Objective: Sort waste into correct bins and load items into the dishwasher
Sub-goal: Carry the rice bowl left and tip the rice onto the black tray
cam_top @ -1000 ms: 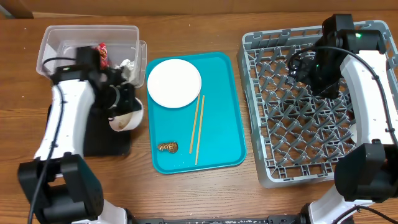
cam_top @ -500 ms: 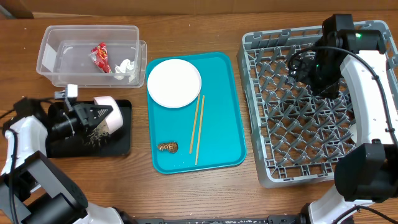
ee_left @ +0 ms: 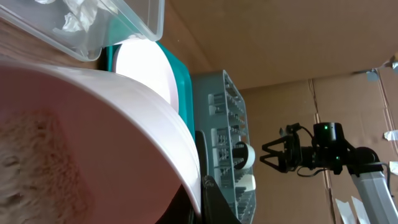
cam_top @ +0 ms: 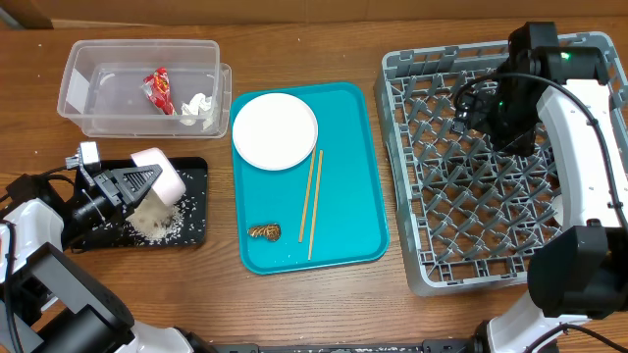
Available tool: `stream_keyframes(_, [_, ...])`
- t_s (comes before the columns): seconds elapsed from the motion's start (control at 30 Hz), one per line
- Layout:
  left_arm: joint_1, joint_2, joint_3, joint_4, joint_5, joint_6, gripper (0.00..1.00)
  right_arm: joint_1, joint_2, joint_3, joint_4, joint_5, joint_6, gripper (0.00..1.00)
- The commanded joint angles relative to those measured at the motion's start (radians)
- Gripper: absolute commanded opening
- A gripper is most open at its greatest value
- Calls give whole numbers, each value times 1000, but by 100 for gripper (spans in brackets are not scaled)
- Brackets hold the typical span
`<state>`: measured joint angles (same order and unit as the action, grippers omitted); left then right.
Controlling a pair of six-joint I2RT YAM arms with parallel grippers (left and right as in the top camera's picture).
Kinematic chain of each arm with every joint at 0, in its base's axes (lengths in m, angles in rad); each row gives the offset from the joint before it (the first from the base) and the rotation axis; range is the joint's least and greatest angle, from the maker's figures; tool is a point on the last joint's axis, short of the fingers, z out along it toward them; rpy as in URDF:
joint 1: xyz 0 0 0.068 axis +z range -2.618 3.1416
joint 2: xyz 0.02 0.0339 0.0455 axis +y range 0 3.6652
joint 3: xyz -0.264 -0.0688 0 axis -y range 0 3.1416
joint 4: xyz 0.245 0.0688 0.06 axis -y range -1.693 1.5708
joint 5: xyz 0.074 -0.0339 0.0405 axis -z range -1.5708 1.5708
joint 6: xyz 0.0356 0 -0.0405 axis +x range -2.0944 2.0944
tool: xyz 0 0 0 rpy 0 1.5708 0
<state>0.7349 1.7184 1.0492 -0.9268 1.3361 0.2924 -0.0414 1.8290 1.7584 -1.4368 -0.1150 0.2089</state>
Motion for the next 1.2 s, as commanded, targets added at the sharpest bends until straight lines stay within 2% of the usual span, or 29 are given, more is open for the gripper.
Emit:
stream_keyframes(0.0, [6, -18, -4, 2, 45, 22, 4, 2, 3, -5, -1, 10, -4, 93])
stream_keyframes(0.37, [6, -18, -4, 26, 44, 10, 4, 2, 3, -5, -5, 10, -4, 93])
stream_keyframes(0.53, [6, -18, -4, 51, 42, -100, 4, 2, 3, -5, -5, 10, -4, 93])
stream_keyframes(0.57, [6, -18, -4, 52, 82, -175, 4, 2, 3, -5, -6, 10, -4, 93])
stream_keyframes(0.6, [6, -18, -4, 54, 189, -163, 4, 2, 3, -5, -5, 10, -4, 93])
stream_keyframes(0.67, [6, -18, -4, 77, 230, -158, 4, 2, 3, -5, -6, 10, -4, 93])
stream_keyframes(0.73, [6, -18, -4, 116, 140, -171, 4, 2, 3, -5, -5, 10, -4, 93])
stream_keyframes(0.8, [6, -18, -4, 129, -37, -274, 4, 2, 3, -5, -6, 10, -4, 93])
stream_keyframes(0.87, [6, -18, -4, 117, -100, -336, 4, 2, 3, -5, -6, 10, -4, 93])
stream_keyframes(0.9, [5, -18, -4, 111, -55, -314, 4, 2, 3, -5, -6, 10, -4, 93])
stream_keyframes(0.93, [5, -18, -4, 108, 137, -200, 4, 2, 3, -5, -5, 10, -4, 93])
stream_keyframes(0.97, [5, -18, -4, 111, 187, -166, 4, 2, 3, -5, -5, 10, -4, 93])
stream_keyframes(1.03, [5, -18, -4, 142, 154, -172, 4, 2, 3, -5, -5, 10, -4, 93])
stream_keyframes(1.1, [5, -18, -4, 154, 16, -253, 4, 2, 3, -5, -6, 10, -4, 93])
stream_keyframes(1.13, [5, -18, -4, 151, -2, -277, 4, 2, 3, -5, -6, 10, -4, 93])
stream_keyframes(1.17, [3, -18, -4, 143, 48, -251, 4, 2, 3, -5, -6, 10, -4, 93])
